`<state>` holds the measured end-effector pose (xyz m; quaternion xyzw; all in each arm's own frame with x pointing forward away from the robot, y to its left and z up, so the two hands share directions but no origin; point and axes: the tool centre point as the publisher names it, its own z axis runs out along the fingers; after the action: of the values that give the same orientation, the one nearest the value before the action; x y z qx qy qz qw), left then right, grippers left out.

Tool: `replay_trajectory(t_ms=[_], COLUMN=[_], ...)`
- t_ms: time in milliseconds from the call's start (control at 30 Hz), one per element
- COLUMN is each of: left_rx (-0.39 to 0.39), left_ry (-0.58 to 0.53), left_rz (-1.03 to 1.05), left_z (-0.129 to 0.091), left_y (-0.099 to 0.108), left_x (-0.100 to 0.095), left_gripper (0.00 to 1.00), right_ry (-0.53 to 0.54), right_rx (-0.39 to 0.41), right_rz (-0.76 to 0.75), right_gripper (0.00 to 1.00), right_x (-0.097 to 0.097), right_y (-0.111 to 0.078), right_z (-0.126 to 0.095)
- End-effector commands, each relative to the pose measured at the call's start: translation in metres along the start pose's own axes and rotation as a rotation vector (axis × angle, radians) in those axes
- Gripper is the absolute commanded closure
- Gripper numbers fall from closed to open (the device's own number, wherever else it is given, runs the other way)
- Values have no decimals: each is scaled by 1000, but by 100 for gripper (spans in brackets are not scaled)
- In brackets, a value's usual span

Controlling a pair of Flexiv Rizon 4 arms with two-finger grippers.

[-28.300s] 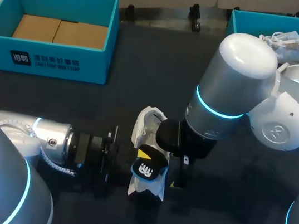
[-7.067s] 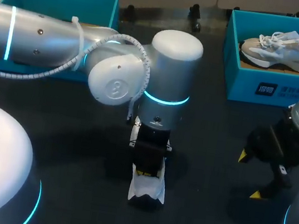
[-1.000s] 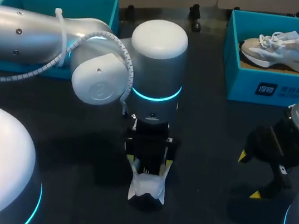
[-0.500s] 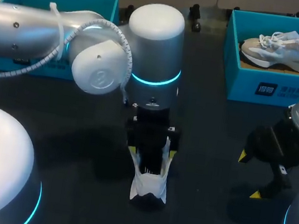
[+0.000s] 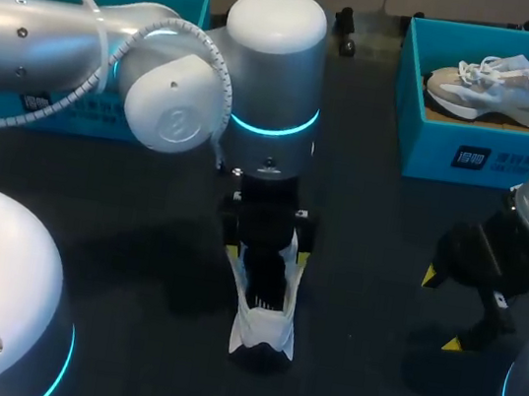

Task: Take the shoe out of the shoebox, open the shoe tongue, remove and reinsert the insole, then place the shoe into the shoebox

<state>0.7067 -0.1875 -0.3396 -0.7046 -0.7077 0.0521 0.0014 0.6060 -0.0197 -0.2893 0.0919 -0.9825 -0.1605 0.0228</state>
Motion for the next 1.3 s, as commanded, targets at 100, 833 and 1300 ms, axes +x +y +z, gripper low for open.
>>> replay_trajectory(t_ms=[100,833,1300], left_rx=[-16,-26,-30], left_ry=[-4,-27,-24], left_rz=[-16,-33,-15], left_z=[-11,-73,-74], left_y=[7,68,78], left_x=[6,-3,-10], left_gripper=[0,0,51], right_ry=[-3,-3,-3], right_rx=[0,0,0], right_rz=[-1,-1,-1], right_gripper=[0,0,0], right_x=[1,1,1], right_y=[-1,-1,-1], right_z=[1,1,1])
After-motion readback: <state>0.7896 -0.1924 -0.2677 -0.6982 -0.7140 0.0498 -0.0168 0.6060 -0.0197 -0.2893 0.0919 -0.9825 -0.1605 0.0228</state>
